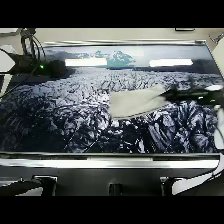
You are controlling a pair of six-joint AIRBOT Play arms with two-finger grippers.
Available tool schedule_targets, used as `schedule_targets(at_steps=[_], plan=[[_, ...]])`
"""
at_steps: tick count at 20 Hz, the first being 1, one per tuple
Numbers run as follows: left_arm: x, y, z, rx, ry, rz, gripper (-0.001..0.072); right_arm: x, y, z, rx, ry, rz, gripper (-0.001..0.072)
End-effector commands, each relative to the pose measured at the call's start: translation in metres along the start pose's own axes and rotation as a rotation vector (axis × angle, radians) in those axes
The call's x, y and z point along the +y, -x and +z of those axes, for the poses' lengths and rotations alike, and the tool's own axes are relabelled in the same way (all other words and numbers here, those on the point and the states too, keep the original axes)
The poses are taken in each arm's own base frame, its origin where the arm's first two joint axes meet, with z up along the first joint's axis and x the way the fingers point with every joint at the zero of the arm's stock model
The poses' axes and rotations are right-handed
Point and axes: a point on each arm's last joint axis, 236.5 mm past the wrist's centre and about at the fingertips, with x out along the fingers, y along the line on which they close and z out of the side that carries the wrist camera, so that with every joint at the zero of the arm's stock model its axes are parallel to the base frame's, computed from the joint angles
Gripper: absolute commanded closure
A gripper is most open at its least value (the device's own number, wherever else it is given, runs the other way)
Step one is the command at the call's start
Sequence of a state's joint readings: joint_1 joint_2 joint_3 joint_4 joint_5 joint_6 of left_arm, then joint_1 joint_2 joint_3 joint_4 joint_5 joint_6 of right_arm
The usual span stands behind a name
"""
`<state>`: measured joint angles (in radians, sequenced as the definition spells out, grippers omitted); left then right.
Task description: Fold the clothes and pants, and hang the long-sleeved shirts on hangers.
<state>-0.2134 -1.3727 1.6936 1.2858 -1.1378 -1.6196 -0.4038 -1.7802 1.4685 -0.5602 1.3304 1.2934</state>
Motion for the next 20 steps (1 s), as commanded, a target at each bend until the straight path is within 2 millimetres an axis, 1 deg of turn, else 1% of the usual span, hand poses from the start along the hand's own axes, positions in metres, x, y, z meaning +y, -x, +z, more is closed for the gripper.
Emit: schedule_targets(at_steps=[1, 3, 5, 7, 9, 11, 12, 13, 14, 16, 18, 19, 20], plan=[[-0.002, 0.0, 0.001, -0.002, 0.004, -0.004, 0.0684, -0.019, 0.111, 0.052, -0.178, -0.069, -0.078, 0.0666], [-0.003, 0.0, 0.0, -0.003, 0.002, -0.006, 0.0684, -0.044, 0.182, 0.064, -0.278, -0.111, -0.184, 0.0666], [-0.005, 0.0, 0.0, -0.002, -0.001, -0.009, 0.0684, -0.052, 0.25, 0.075, -0.417, -0.179, -0.201, 0.0666], [-0.005, -0.002, 0.0, 0.0, -0.001, -0.009, 0.0684, -0.055, 0.309, 0.077, -0.534, -0.198, -0.231, 0.0666], [-0.006, -0.002, -0.001, 0.002, -0.003, -0.01, 0.0684, -0.068, 0.359, 0.073, -0.645, -0.264, -0.273, 0.0666], [-0.006, -0.002, -0.001, 0.002, -0.003, -0.01, 0.0684, -0.085, 0.394, 0.062, -0.72, -0.338, -0.297, 0.0665], [-0.006, -0.002, -0.001, 0.002, -0.003, -0.01, 0.0684, -0.095, 0.407, 0.053, -0.739, -0.373, -0.316, 0.0665], [-0.006, -0.002, -0.001, 0.002, -0.003, -0.01, 0.0684, -0.106, 0.415, 0.043, -0.737, -0.41, -0.34, 0.0665], [-0.006, -0.002, -0.001, 0.002, -0.003, -0.01, 0.0684, -0.119, 0.417, 0.03, -0.711, -0.45, -0.37, 0.0665], [-0.006, -0.002, -0.001, 0.002, -0.003, -0.01, 0.0684, -0.153, 0.408, -0.002, -0.607, -0.551, -0.473, 0.0665], [-0.006, -0.002, -0.001, 0.003, -0.003, -0.01, 0.0684, -0.188, 0.398, -0.042, -0.48, -0.667, -0.595, 0.0664], [-0.006, -0.002, -0.001, 0.003, -0.003, -0.01, 0.0684, -0.202, 0.396, -0.06, -0.422, -0.716, -0.646, 0.0664], [-0.006, -0.002, -0.001, 0.003, -0.003, -0.01, 0.0684, -0.214, 0.399, -0.077, -0.377, -0.747, -0.712, 0.0664]])
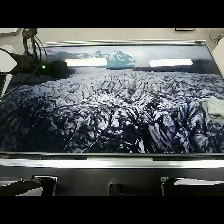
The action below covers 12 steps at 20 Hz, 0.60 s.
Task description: Fold the clothes and pants, and hang the long-sleeved shirts on hangers.
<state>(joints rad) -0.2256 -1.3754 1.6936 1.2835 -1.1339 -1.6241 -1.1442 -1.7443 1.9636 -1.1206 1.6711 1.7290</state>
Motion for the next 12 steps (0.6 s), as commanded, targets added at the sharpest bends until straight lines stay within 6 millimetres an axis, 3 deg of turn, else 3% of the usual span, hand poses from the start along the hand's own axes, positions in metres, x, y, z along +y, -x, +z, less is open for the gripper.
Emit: schedule_targets(at_steps=[1, 5, 12], plan=[[0.0, 0.0, 0.0, 0.0, -0.001, 0.0, 0.0684, -0.083, -0.002, -0.026, 0.11, -0.07, -0.306, 0.0664], [-0.001, 0.0, 0.0, 0.0, -0.001, -0.001, 0.0684, -0.101, -0.015, -0.029, 0.127, -0.087, -0.353, 0.0664], [-0.003, -0.001, -0.001, 0.002, -0.005, -0.004, 0.0684, -0.16, -0.043, -0.053, 0.208, -0.116, -0.524, 0.0664]])
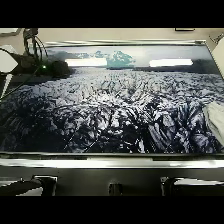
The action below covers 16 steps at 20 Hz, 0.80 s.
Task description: Fold the clothes and pants, and hang the long-sleeved shirts on hangers.
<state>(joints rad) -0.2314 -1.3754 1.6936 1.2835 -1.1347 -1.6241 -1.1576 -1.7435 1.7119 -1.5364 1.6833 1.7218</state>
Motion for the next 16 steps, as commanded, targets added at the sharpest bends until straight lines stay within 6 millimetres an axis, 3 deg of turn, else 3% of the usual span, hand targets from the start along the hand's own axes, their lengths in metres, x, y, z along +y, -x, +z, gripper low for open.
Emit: schedule_targets(at_steps=[1, 8, 9, 11, 12, 13, 14, 15, 16], plan=[[0.0, 0.0, 0.0, -0.001, -0.001, -0.001, 0.0684, -0.026, -0.023, -0.003, 0.021, -0.011, -0.105, 0.0664], [0.0, 0.0, 0.0, -0.001, -0.001, -0.001, 0.0684, -0.036, -0.042, -0.011, 0.055, -0.012, -0.149, 0.0654], [0.0, 0.0, 0.0, -0.001, -0.001, -0.001, 0.0683, -0.04, -0.041, -0.011, 0.053, -0.012, -0.165, 0.0551], [0.0, 0.0, 0.0, -0.001, -0.001, -0.001, 0.0684, -0.042, -0.035, -0.009, 0.033, -0.007, -0.172, 0.0113], [0.0, 0.0, 0.0, -0.001, -0.001, -0.001, 0.0684, -0.036, -0.028, -0.002, -0.008, 0.006, -0.15, 0.0027], [0.0, 0.0, 0.001, -0.003, -0.001, -0.001, 0.0684, -0.018, -0.011, 0.011, -0.083, 0.02, -0.089, 0.0026], [-0.001, 0.0, 0.002, -0.01, -0.001, -0.001, 0.0684, 0.015, 0.022, 0.035, -0.219, 0.042, 0.016, 0.0026], [-0.001, 0.0, 0.007, -0.029, -0.001, -0.002, 0.0684, 0.057, 0.067, 0.06, -0.389, 0.079, 0.137, 0.0027], [0.0, 0.001, 0.014, -0.054, -0.006, 0.003, 0.0685, 0.106, 0.13, 0.081, -0.599, 0.158, 0.261, 0.0027]])
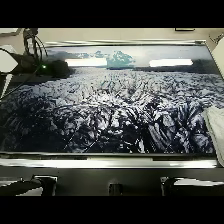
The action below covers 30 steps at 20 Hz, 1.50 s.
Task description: Fold the clothes and pants, and hang the long-sleeved shirts on hangers.
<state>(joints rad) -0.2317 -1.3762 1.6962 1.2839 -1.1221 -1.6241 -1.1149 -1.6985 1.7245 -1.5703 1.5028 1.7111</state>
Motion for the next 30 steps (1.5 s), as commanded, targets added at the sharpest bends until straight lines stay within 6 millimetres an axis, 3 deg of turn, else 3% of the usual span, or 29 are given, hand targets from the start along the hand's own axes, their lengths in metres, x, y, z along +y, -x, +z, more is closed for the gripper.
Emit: schedule_targets(at_steps=[1, 2, 3, 4, 5, 6, 7, 8, 9, 10, 11, 13, 15, 17, 30], plan=[[0.007, 0.002, 0.02, -0.072, -0.025, 0.035, 0.0686, 0.131, 0.148, 0.09, -0.565, 0.169, 0.341, 0.0027], [0.021, 0.002, 0.028, -0.093, -0.069, 0.105, 0.0687, 0.18, 0.204, 0.091, -0.732, 0.291, 0.397, 0.0029], [0.043, 0.002, 0.032, -0.09, -0.123, 0.214, 0.0687, 0.224, 0.239, 0.074, -0.828, 0.394, 0.445, 0.0031], [0.074, 0.002, 0.03, -0.065, -0.143, 0.367, 0.0687, 0.271, 0.255, 0.04, -0.844, 0.486, 0.5, 0.0032], [0.102, 0.001, 0.022, -0.021, -0.14, 0.496, 0.0686, 0.315, 0.247, -0.007, -0.769, 0.587, 0.543, 0.0034], [0.125, -0.005, 0.004, 0.057, -0.108, 0.589, 0.0685, 0.346, 0.219, -0.059, -0.624, 0.673, 0.547, 0.0038], [0.137, -0.016, -0.021, 0.149, -0.042, 0.615, 0.0682, 0.362, 0.178, -0.116, -0.44, 0.752, 0.505, 0.0039], [0.141, -0.029, -0.054, 0.265, 0.062, 0.612, 0.0497, 0.364, 0.131, -0.173, -0.25, 0.836, 0.421, 0.0038], [0.138, -0.039, -0.099, 0.457, 0.123, 0.578, -0.0005, 0.358, 0.09, -0.225, -0.072, 0.909, 0.341, 0.0039], [0.133, -0.044, -0.14, 0.642, 0.096, 0.515, 0.0009, 0.347, 0.062, -0.266, 0.063, 0.969, 0.283, 0.0038], [0.128, -0.05, -0.163, 0.712, 0.076, 0.462, 0.0009, 0.337, 0.041, -0.298, 0.159, 1.006, 0.245, 0.0038], [0.111, -0.068, -0.165, 0.613, 0.06, 0.365, 0.0009, 0.33, 0.021, -0.338, 0.261, 1.042, 0.234, 0.0036], [0.102, -0.076, -0.148, 0.47, 0.044, 0.324, 0.0009, 0.336, 0.018, -0.347, 0.251, 1.038, 0.233, 0.0007], [0.103, -0.075, -0.141, 0.441, 0.037, 0.325, 0.001, 0.338, 0.019, -0.347, 0.24, 1.025, 0.236, 0.0009], [0.106, -0.075, -0.141, 0.445, 0.032, 0.336, 0.0009, 0.335, 0.018, -0.343, 0.233, 1.026, 0.22, 0.001]])
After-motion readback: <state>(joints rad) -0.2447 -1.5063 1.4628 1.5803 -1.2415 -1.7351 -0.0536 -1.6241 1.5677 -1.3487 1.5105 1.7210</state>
